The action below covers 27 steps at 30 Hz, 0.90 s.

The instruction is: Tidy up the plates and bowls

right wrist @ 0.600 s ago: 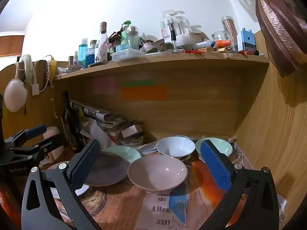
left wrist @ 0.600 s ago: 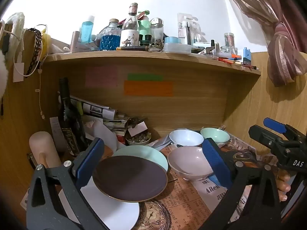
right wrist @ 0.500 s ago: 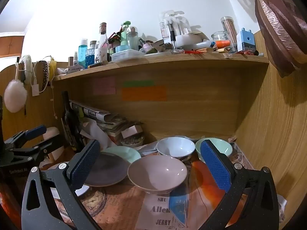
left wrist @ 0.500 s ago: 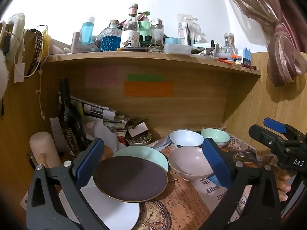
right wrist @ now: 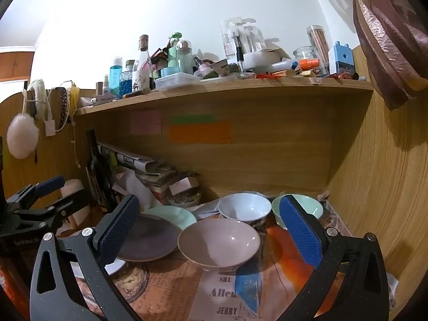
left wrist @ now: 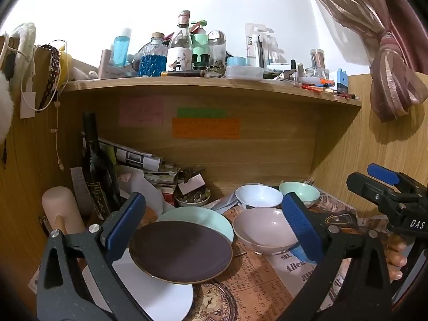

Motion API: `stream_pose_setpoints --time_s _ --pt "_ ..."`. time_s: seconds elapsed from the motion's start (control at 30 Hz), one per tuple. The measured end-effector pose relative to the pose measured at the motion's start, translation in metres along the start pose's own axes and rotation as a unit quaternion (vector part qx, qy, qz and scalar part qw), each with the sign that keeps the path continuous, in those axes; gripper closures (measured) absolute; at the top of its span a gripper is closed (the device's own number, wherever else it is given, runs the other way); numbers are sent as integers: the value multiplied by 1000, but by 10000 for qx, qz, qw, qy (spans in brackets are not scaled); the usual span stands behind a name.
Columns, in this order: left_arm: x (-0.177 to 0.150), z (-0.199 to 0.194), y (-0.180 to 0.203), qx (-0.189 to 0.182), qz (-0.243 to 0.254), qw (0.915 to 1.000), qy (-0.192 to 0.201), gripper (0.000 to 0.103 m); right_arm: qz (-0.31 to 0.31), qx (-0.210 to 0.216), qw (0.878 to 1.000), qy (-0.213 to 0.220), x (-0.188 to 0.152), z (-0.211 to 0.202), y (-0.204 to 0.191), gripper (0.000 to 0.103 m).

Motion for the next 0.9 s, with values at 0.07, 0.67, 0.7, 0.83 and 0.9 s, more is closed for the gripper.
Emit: stream_pose_setpoints --time_s 0.07,0.67,0.7,0.83,0.9 --pt "0 0 0 4 1 10000 8 0 2 5 10000 2 0 -2 1 0" --pt "1 -3 2 -2 -28 10000 69 0 40 14 10000 57 1 -5 -1 0" --pt "1 -3 2 3 -26 10000 71 0 40 8 10000 60 1 -5 -1 0" --pt "1 -2 2 0 -26 10000 70 0 46 12 10000 65 1 -6 -1 0" --pt "1 -2 2 2 -25 10000 69 0 41 13 10000 66 1 -6 -1 0"
Point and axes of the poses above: each gripper's, at about its wrist camera, not at the fingertips, and z roughly the way its jaws point, y to its right, x to its top, the point moved 1 cm from there along z, roughly the way its jaws point, and after that the axes turned 5 degrees about x, right-handed, at the moved point
